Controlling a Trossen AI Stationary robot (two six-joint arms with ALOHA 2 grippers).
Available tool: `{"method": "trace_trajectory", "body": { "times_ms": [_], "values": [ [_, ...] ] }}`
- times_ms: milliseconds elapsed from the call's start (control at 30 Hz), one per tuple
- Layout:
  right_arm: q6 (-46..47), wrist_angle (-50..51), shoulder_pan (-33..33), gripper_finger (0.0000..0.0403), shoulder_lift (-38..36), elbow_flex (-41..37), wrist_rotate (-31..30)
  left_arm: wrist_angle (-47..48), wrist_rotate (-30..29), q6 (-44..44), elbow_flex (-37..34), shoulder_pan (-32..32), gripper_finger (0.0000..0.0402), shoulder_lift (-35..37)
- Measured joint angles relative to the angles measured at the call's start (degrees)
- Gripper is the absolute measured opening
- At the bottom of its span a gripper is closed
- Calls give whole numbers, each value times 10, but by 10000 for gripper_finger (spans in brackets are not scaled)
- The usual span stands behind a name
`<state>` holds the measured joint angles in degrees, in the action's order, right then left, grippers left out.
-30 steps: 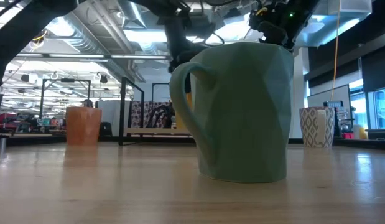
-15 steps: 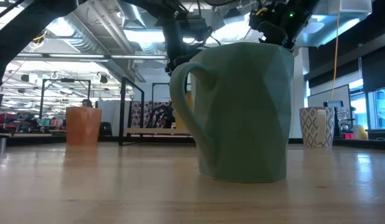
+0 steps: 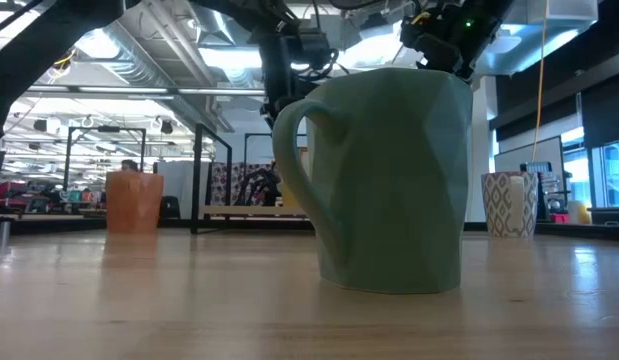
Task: Place coffee mugs
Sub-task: Put the yellow mug on the shelf, then adjust the red mug on the shelf
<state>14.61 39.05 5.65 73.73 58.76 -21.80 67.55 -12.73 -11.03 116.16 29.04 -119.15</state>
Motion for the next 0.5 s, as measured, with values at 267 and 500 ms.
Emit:
{"method": "trace_trajectory", "body": {
  "times_ms": [267,500],
  "values": [
    [0,0,0,97,0,0,0,68,106,-5,81,-26,78,1],
    [-1,-15,0,97,0,0,-6,-59,193,-26,125,-53,78,1]
  ]
}}
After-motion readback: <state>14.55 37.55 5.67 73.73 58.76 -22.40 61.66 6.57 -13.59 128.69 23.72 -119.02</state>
